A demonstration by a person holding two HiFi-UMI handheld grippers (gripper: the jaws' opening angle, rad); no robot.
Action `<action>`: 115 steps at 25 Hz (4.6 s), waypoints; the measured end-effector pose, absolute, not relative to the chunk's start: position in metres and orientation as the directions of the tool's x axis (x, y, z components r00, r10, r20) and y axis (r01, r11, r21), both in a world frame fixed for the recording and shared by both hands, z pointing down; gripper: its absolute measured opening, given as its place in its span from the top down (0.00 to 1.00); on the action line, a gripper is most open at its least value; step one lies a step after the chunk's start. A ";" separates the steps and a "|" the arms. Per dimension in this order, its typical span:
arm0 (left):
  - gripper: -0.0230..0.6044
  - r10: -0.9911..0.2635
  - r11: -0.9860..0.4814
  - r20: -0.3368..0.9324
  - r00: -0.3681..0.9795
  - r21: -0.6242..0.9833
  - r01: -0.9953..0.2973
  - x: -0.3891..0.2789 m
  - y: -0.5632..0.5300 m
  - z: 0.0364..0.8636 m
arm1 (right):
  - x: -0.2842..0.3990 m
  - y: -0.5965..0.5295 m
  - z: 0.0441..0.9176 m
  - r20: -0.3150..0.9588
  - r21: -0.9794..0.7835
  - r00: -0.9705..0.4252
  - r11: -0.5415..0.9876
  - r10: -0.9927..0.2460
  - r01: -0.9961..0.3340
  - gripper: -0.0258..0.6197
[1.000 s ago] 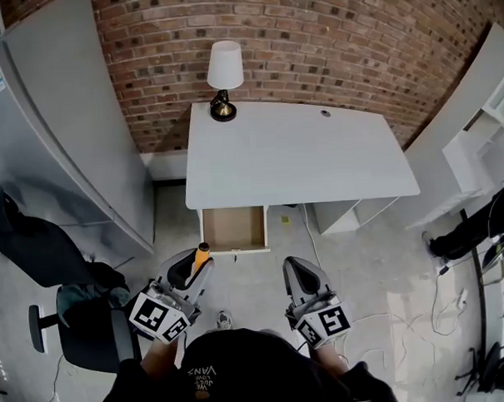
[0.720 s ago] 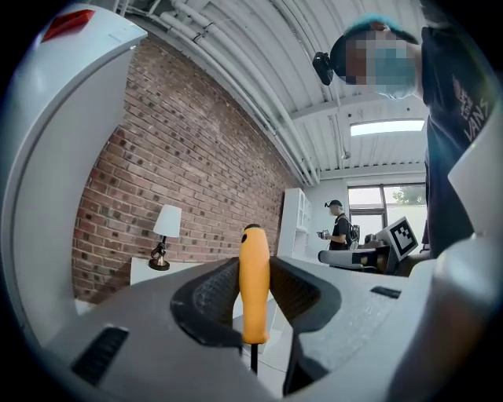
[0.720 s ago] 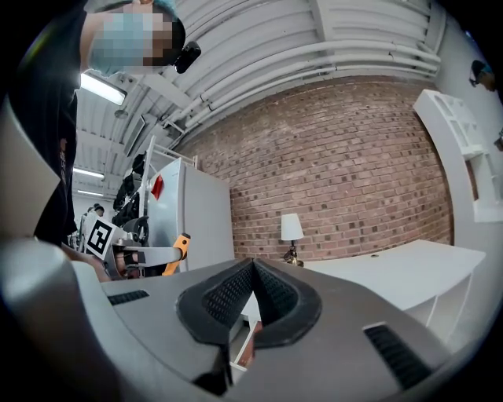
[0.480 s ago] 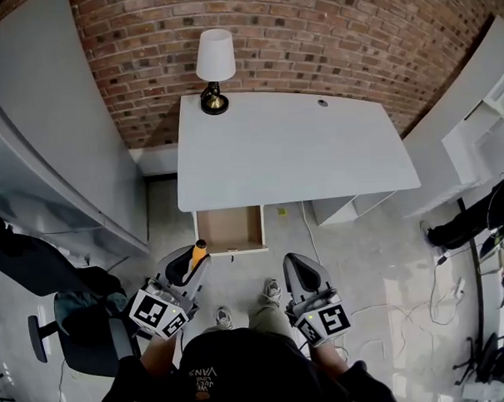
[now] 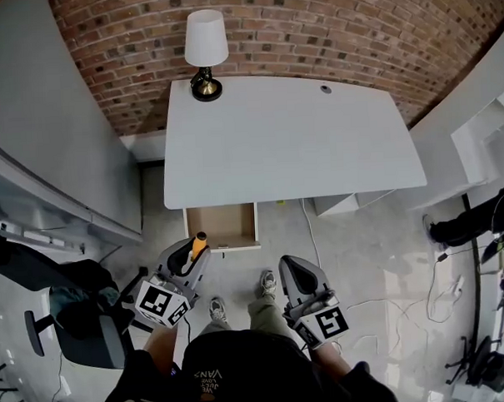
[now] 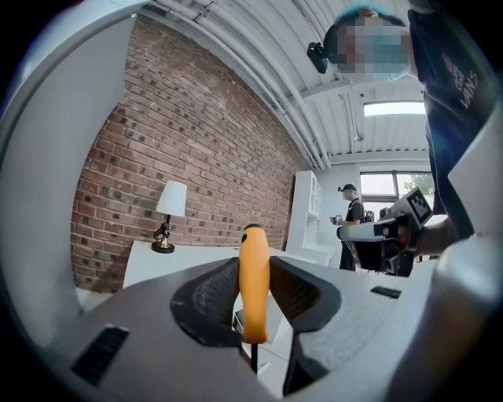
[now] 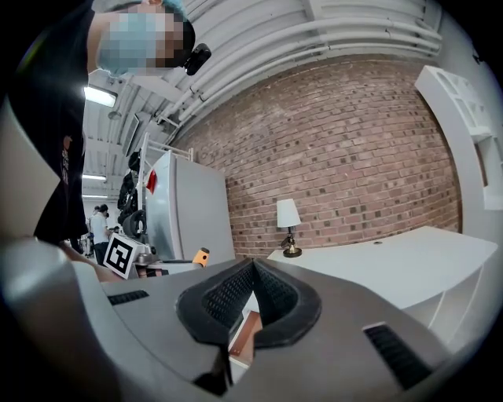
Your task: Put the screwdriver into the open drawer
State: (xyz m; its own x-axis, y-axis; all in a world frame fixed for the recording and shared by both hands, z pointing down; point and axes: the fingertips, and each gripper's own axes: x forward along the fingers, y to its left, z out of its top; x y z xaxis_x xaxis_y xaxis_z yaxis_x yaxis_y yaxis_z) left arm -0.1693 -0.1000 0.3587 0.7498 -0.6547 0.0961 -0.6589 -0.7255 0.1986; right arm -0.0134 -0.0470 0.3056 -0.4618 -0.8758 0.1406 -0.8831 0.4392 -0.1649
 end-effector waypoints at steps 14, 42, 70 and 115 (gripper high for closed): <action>0.78 -0.601 -0.735 0.271 0.752 0.182 -0.653 -0.102 -0.152 0.489 | 0.033 -0.080 0.376 0.244 -0.233 -0.489 0.439 -0.837 -0.868 0.97; 0.78 -0.414 -0.754 0.591 0.692 0.204 -0.625 -0.041 -0.236 0.717 | 0.063 -0.104 0.509 0.295 -0.404 -0.512 0.381 -0.806 -0.832 0.97; 0.78 -0.300 -0.619 0.742 0.600 0.328 -0.714 -0.001 -0.277 0.835 | 0.113 -0.080 0.594 0.309 -0.516 -0.456 0.255 -0.835 -0.818 0.97; 0.77 -0.295 -0.684 0.805 0.515 0.198 -0.702 -0.008 -0.259 0.811 | 0.114 -0.077 0.574 0.299 -0.465 -0.403 0.236 -0.865 -0.853 0.97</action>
